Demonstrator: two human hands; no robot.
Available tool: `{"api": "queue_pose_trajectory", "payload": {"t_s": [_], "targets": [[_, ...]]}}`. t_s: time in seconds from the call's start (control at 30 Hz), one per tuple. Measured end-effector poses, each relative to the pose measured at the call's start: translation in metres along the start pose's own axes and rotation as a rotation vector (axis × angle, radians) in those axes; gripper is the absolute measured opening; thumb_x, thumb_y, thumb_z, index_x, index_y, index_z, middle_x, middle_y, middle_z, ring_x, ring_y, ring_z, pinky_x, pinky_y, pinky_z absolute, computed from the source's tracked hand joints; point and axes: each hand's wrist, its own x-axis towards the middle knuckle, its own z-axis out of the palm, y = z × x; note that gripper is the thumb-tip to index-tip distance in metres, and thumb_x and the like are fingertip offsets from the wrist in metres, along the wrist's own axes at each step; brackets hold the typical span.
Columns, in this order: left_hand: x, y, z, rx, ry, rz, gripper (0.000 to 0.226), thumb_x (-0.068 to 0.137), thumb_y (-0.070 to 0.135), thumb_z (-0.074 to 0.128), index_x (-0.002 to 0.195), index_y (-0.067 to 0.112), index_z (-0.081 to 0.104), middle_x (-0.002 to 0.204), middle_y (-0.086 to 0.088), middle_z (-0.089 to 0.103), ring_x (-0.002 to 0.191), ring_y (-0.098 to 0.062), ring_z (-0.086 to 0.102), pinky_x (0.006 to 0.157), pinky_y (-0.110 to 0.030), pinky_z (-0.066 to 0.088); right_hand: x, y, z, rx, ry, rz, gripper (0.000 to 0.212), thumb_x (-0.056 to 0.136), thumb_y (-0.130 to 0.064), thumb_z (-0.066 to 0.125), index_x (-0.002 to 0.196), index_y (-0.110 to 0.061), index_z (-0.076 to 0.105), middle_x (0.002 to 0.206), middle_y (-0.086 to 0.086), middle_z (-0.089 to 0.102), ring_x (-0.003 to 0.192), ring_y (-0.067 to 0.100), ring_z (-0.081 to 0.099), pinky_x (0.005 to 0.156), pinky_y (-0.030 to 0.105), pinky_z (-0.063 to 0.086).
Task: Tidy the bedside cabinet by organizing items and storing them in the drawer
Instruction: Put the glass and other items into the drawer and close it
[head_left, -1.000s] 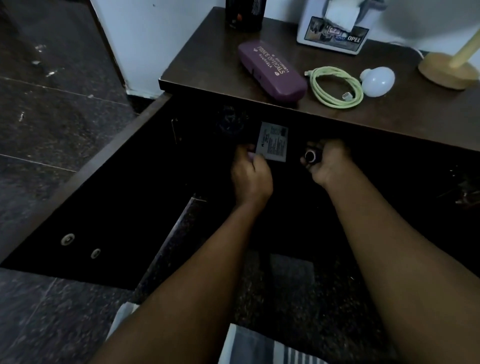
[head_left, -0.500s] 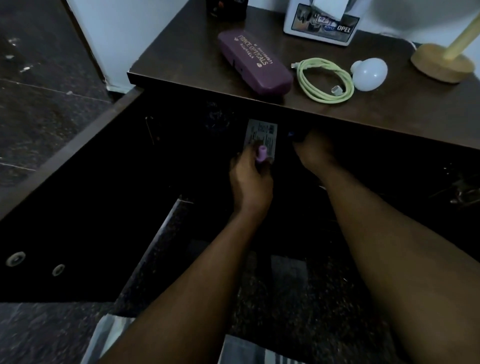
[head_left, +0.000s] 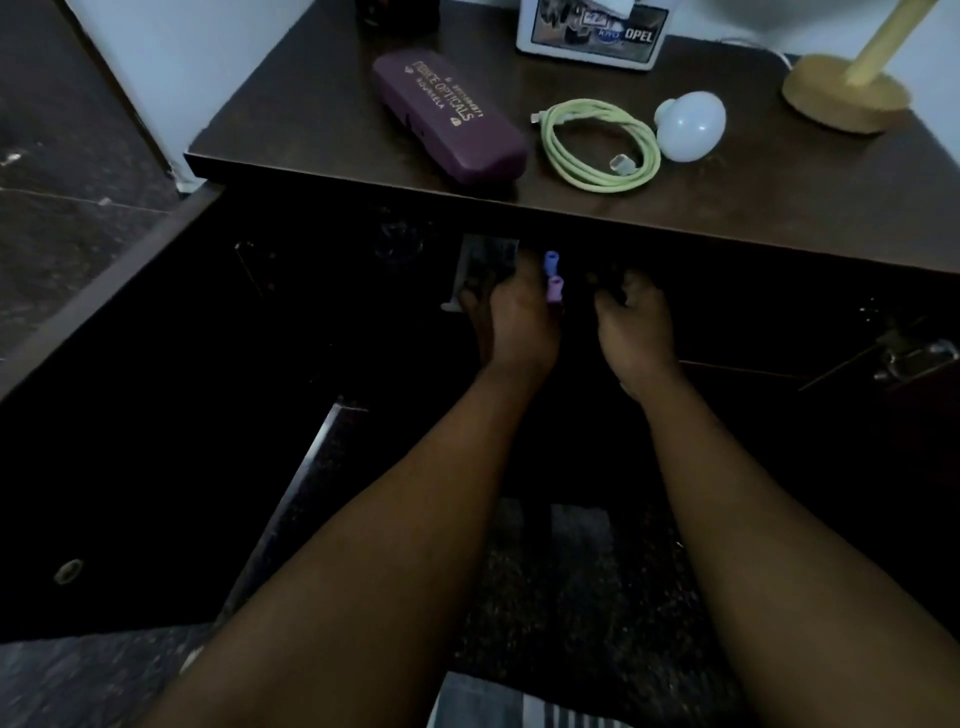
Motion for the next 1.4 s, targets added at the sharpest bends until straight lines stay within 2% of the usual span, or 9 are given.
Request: {"api": "queue_pose_trajectory", "payload": {"t_s": [0.13, 0.3, 0.43, 0.53, 0.67, 0.73, 0.83, 1.17, 1.4], "targets": [[0.004, 0.004, 0.001, -0.027, 0.017, -0.042, 0.029, 0.093, 0.027, 0.061, 0.121, 0.02, 0.06, 0.106, -0.007, 0.077, 0.109, -0.035, 0.066, 0.107, -0.046, 0.028, 0.0, 0.004, -0.002, 0.037, -0.026, 0.012, 0.033, 0.096, -0.014, 0.059, 0.128, -0.014, 0.07, 0.125, 0.003, 0.073, 0.117, 0.015, 0.066, 0.094, 0.021, 0.045], [-0.001, 0.002, -0.004, -0.09, -0.018, 0.005, 0.029, 0.103, 0.03, 0.055, 0.126, 0.016, 0.065, 0.122, -0.009, 0.071, 0.12, -0.035, 0.059, 0.107, -0.05, 0.04, -0.014, -0.006, -0.008, 0.068, -0.018, -0.016, 0.039, 0.091, -0.003, 0.057, 0.127, -0.011, 0.07, 0.124, 0.004, 0.073, 0.119, 0.021, 0.067, 0.106, 0.036, 0.05], [-0.019, 0.011, -0.017, -0.04, 0.173, 0.189, 0.02, 0.096, 0.018, 0.064, 0.112, 0.009, 0.071, 0.113, -0.014, 0.07, 0.106, -0.04, 0.061, 0.092, -0.044, 0.042, -0.074, -0.03, -0.031, 0.011, 0.319, -0.432, 0.023, 0.092, -0.012, 0.057, 0.107, -0.007, 0.074, 0.092, 0.007, 0.075, 0.077, 0.015, 0.068, 0.072, 0.03, 0.056], [-0.041, 0.017, -0.024, -0.387, 0.32, 0.118, 0.008, 0.093, 0.012, 0.068, 0.097, 0.006, 0.066, 0.094, -0.017, 0.068, 0.089, -0.04, 0.065, 0.08, -0.05, 0.052, -0.087, -0.078, -0.043, -0.027, 0.435, -0.766, 0.019, 0.091, -0.006, 0.061, 0.108, -0.003, 0.068, 0.103, 0.011, 0.064, 0.09, 0.012, 0.059, 0.083, 0.015, 0.045], [-0.052, 0.031, -0.039, -0.489, 0.318, 0.071, 0.006, 0.095, 0.016, 0.064, 0.094, 0.01, 0.063, 0.091, -0.009, 0.069, 0.087, -0.032, 0.066, 0.079, -0.049, 0.053, -0.064, -0.145, -0.064, -0.286, 0.167, -0.651, 0.053, 0.086, -0.008, 0.057, 0.139, -0.006, 0.053, 0.134, 0.012, 0.057, 0.115, 0.025, 0.056, 0.097, 0.026, 0.047], [-0.053, 0.035, -0.047, -0.564, 0.31, 0.011, 0.007, 0.094, 0.02, 0.064, 0.09, 0.015, 0.064, 0.083, 0.003, 0.07, 0.082, -0.016, 0.068, 0.076, -0.035, 0.054, -0.053, -0.16, -0.074, -0.549, -0.033, -0.547, 0.039, 0.088, -0.01, 0.052, 0.127, -0.009, 0.058, 0.128, 0.01, 0.057, 0.11, 0.035, 0.059, 0.087, 0.04, 0.051], [-0.055, 0.034, -0.051, -0.63, 0.275, -0.073, 0.007, 0.094, 0.025, 0.068, 0.087, 0.027, 0.065, 0.075, 0.018, 0.068, 0.071, 0.008, 0.065, 0.067, -0.011, 0.048, -0.046, -0.167, -0.081, -0.669, -0.129, -0.531, 0.01, 0.093, -0.009, 0.05, 0.097, -0.008, 0.058, 0.097, 0.007, 0.055, 0.094, 0.035, 0.061, 0.068, 0.032, 0.038], [-0.066, 0.023, -0.043, -1.109, 0.029, -0.734, 0.015, 0.098, 0.013, 0.056, 0.087, 0.01, 0.065, 0.071, -0.004, 0.067, 0.06, -0.016, 0.057, 0.053, -0.025, 0.042, -0.121, -0.099, -0.087, -0.443, 0.104, -0.838, 0.02, 0.1, -0.001, 0.053, 0.114, -0.001, 0.068, 0.111, 0.015, 0.065, 0.104, 0.029, 0.062, 0.094, 0.034, 0.049], [-0.062, 0.019, -0.043, -1.46, -0.459, -1.006, 0.035, 0.106, 0.033, 0.046, 0.117, 0.006, 0.065, 0.11, -0.017, 0.071, 0.093, -0.029, 0.067, 0.088, -0.039, 0.053, -0.142, -0.015, -0.066, -0.474, 0.1, -0.59, 0.02, 0.096, 0.006, 0.059, 0.113, 0.004, 0.07, 0.115, 0.02, 0.065, 0.108, 0.039, 0.065, 0.097, 0.048, 0.054]]}}
